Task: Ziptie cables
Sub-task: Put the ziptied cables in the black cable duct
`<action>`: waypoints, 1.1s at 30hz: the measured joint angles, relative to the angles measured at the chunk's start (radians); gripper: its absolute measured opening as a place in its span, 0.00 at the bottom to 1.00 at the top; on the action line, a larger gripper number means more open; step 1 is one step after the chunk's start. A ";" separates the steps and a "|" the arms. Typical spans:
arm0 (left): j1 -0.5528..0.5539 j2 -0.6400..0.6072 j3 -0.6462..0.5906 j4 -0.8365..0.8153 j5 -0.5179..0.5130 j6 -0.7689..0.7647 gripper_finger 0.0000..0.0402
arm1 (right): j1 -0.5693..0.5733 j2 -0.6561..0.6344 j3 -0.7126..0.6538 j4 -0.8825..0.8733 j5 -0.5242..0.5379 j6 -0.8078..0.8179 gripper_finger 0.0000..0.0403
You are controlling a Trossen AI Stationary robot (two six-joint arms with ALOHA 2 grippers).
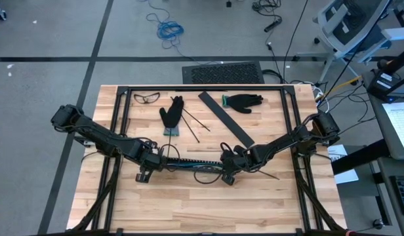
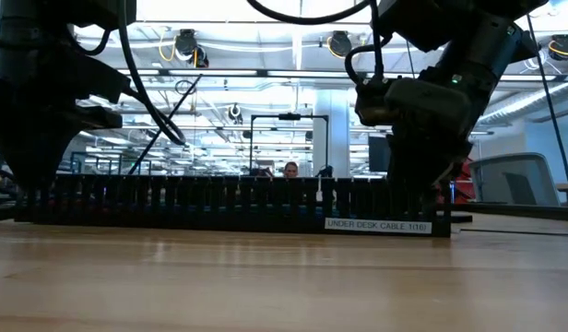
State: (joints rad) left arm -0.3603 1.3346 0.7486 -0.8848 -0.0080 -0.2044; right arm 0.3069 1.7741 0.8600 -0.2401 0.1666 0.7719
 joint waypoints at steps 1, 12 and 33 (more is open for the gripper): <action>0.000 0.000 0.000 0.000 0.000 0.000 0.13 | 0.000 0.000 0.000 0.000 -0.001 -0.001 0.02; 0.000 0.000 0.000 -0.002 -0.001 -0.001 0.13 | 0.002 -0.017 0.000 -0.020 -0.032 0.000 0.00; 0.000 0.001 -0.001 -0.014 -0.008 -0.076 0.13 | -0.012 -0.119 -0.012 -0.027 -0.038 -0.025 0.08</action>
State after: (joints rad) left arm -0.3602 1.3354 0.7475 -0.8986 -0.0162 -0.2808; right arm 0.2947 1.6548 0.8482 -0.2673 0.1281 0.7466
